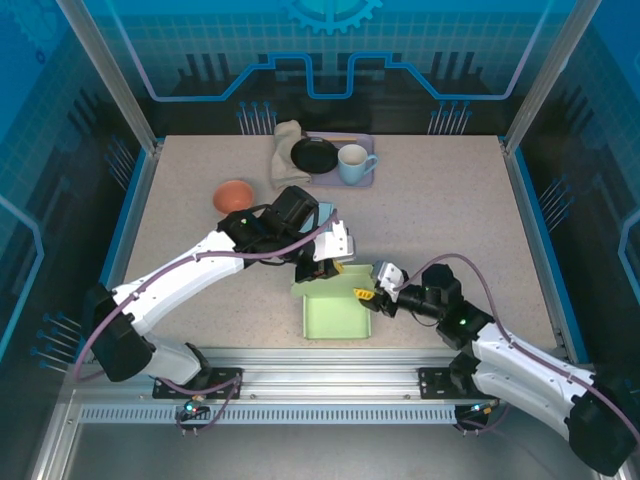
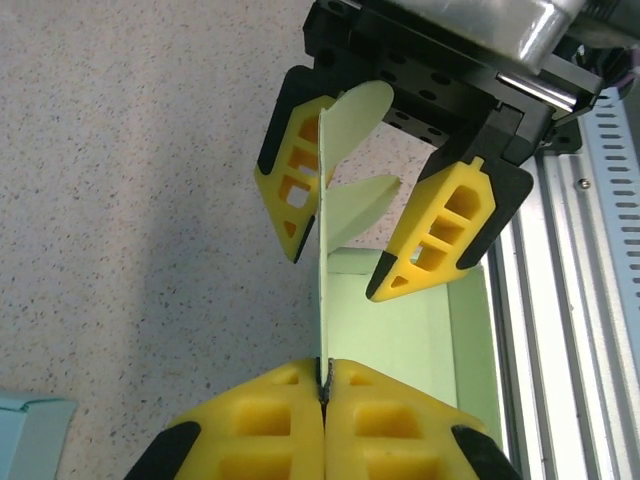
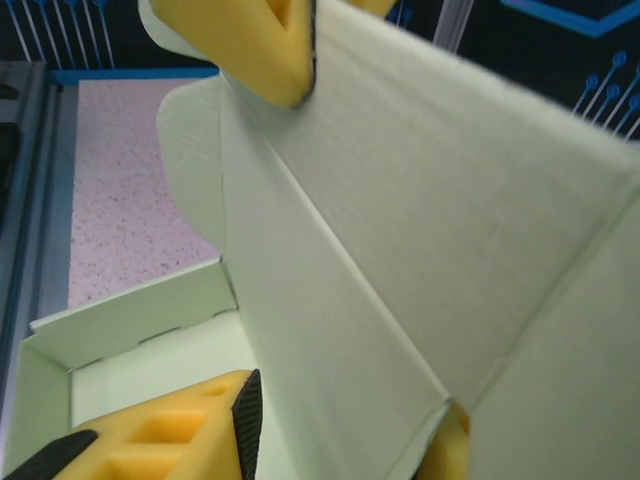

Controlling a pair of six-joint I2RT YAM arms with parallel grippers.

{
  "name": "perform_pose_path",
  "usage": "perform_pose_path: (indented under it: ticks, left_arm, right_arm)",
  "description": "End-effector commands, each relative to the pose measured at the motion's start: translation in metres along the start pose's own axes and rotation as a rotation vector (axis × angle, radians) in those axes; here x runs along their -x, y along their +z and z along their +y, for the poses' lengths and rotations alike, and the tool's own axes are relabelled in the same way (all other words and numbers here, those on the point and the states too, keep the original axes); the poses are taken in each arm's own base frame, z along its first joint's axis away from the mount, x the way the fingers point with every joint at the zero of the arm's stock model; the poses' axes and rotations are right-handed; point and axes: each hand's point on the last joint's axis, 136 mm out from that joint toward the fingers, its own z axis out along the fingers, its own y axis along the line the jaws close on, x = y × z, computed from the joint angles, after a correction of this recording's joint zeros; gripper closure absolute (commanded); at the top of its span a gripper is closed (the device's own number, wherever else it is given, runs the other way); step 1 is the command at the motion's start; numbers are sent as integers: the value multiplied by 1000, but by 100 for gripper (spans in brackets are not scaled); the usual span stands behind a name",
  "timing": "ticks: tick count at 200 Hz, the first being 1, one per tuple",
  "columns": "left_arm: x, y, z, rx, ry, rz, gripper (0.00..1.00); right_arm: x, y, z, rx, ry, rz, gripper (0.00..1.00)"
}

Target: Fold the paper box

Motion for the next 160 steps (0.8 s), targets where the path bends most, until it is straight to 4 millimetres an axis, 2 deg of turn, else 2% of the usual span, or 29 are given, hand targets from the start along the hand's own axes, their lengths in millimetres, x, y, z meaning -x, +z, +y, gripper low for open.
perform_pose_path:
  ticks: [1,24,51,80,95,131,160]
  left_arm:
    - [8,-13,-10,-22,33,-50,100]
    - [2,-12,4,45,19,-15,100]
    - [-5,-8,24,144,8,22,99]
    - [-11,-3,26,145,-1,40,99]
    - [-13,-3,24,137,-3,40,99]
    - [-7,-10,13,109,8,-4,99]
    - [-4,-17,9,117,25,-33,99]
  right_arm:
    - [13,-5,13,55,-68,-65,51]
    - [20,-15,5,-15,-85,-85,46]
    - [27,-35,-27,-243,-90,-114,45]
    - [18,-58,-64,-505,-74,-106,45]
    - [10,-63,-74,-562,-58,-96,45]
    - [-9,-43,-76,-491,-43,-6,46]
    - [-9,-27,-56,-341,-82,1,48]
